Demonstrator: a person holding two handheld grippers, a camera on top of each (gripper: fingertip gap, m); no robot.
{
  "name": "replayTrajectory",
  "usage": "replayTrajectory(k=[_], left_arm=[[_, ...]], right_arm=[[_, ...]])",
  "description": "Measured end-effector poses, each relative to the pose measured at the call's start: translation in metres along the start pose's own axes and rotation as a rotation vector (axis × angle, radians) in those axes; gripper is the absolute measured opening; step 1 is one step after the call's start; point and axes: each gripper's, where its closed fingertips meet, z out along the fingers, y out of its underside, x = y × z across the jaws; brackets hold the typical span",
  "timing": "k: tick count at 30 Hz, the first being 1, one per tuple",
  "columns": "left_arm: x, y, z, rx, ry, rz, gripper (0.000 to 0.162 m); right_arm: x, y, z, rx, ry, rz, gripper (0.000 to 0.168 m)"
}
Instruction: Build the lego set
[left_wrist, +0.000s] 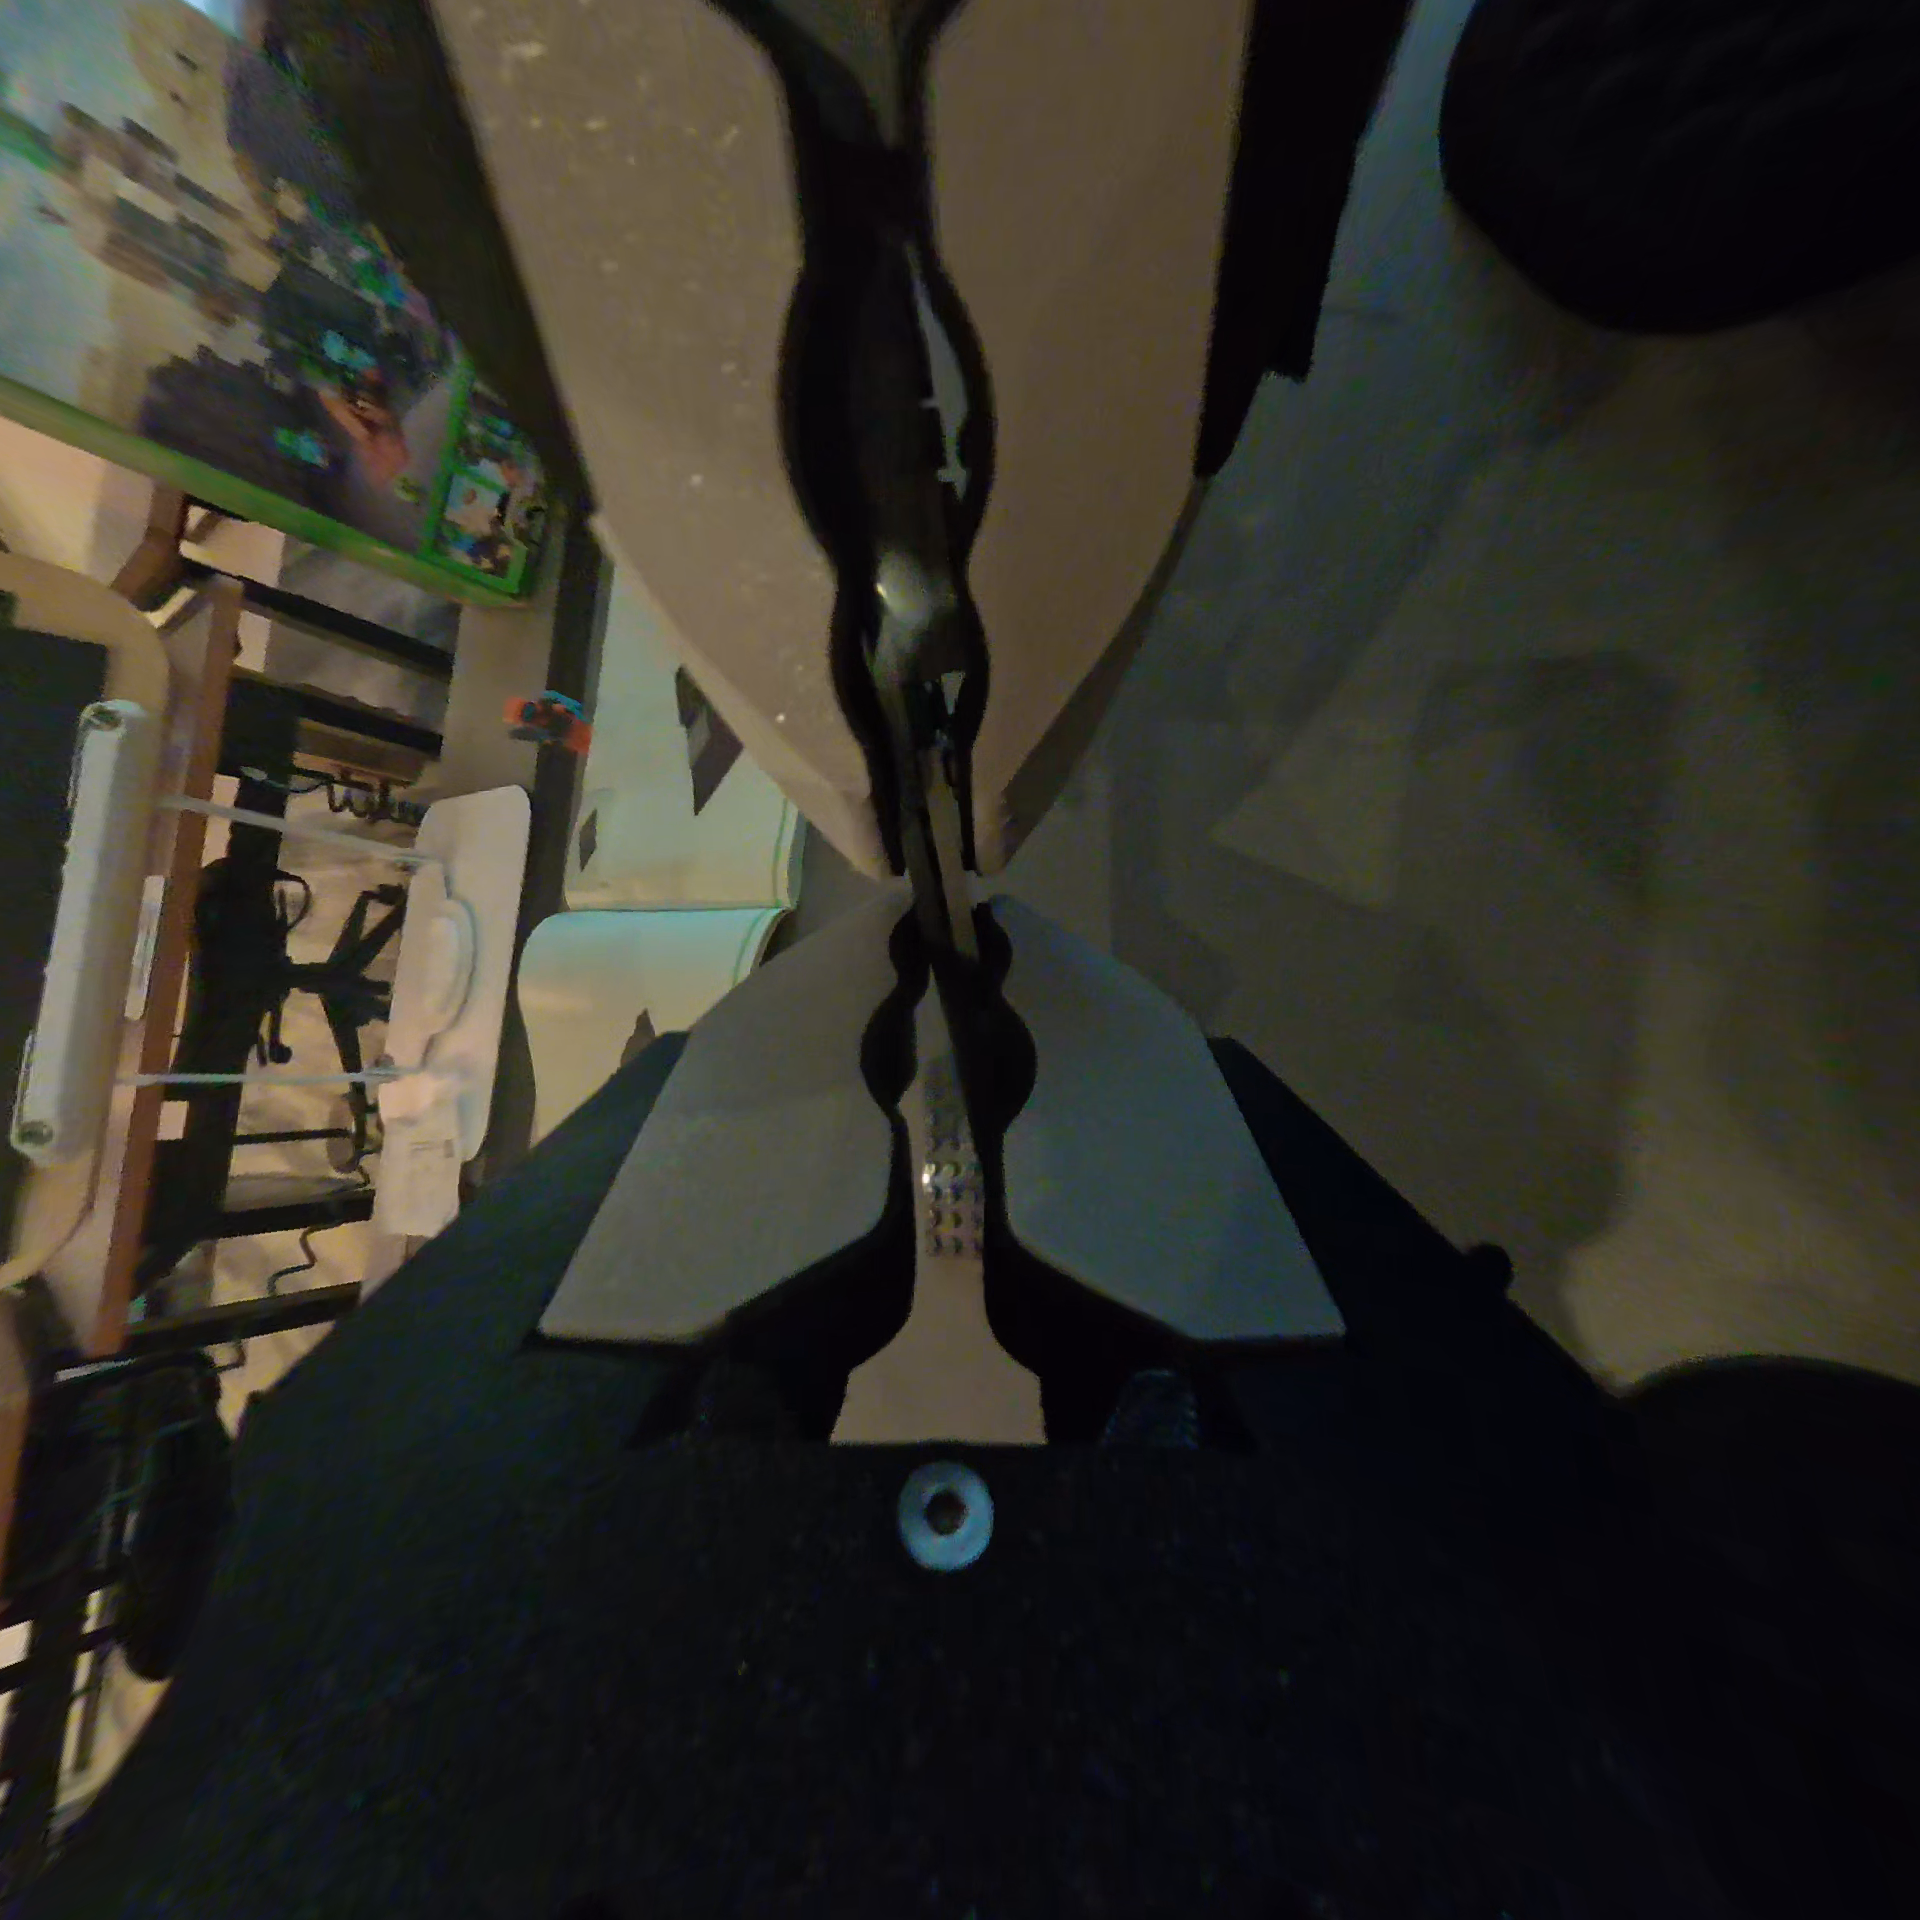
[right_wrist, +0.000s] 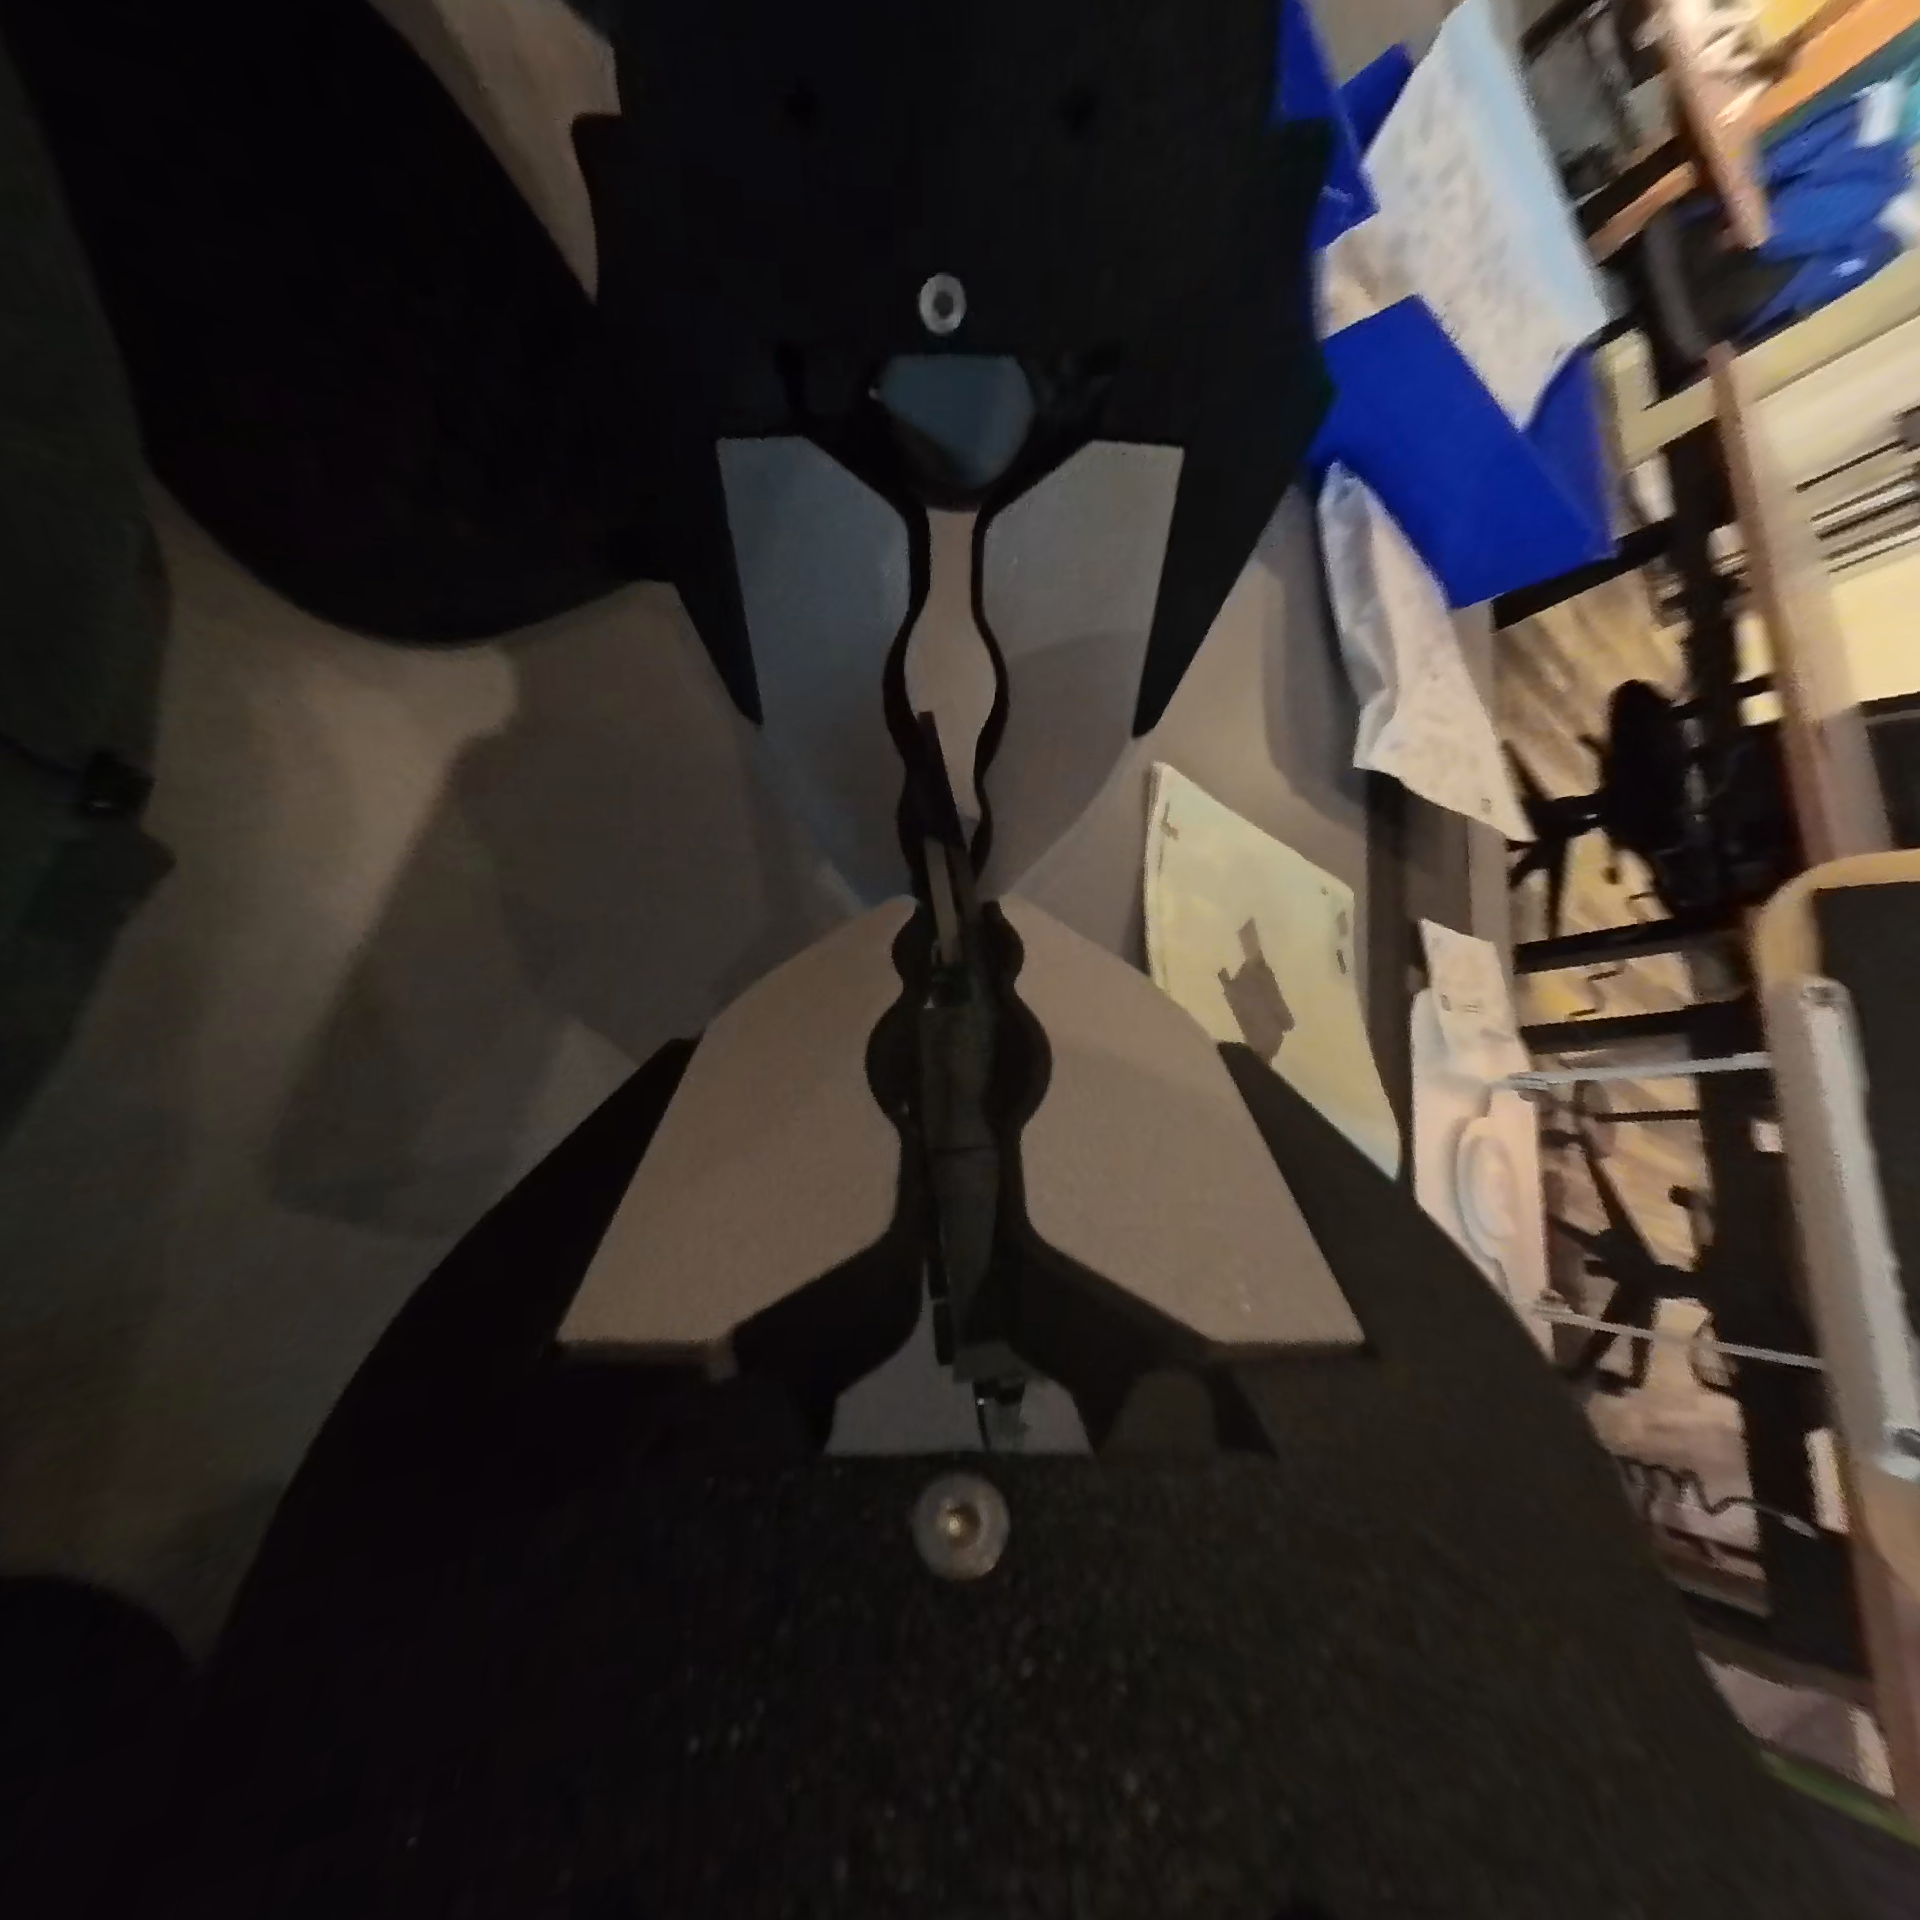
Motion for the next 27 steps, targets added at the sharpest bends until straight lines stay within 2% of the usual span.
replayTrajectory(k=[4,9,16,20,27], left_arm=[[0.003,-0.011,-0.004,0.126,-0.027,-0.087,0.014],[0.003,-0.015,-0.009,0.208,-0.049,-0.165,0.008],[0.021,-0.014,-0.007,0.167,0.050,-0.105,0.008],[0.023,-0.008,-0.002,0.064,0.135,-0.120,0.008],[0.015,0.002,0.006,-0.085,0.135,-0.107,0.007]], right_arm=[[-0.001,-0.004,-0.003,0.067,0.035,0.038,0.008],[-0.005,-0.008,-0.006,0.175,0.064,0.079,0.007],[-0.022,-0.003,-0.004,0.264,-0.014,0.114,0.009],[-0.020,0.006,0.001,0.115,0.031,-0.008,0.010],[-0.014,0.020,0.003,-0.199,0.014,-0.105,0.013]])
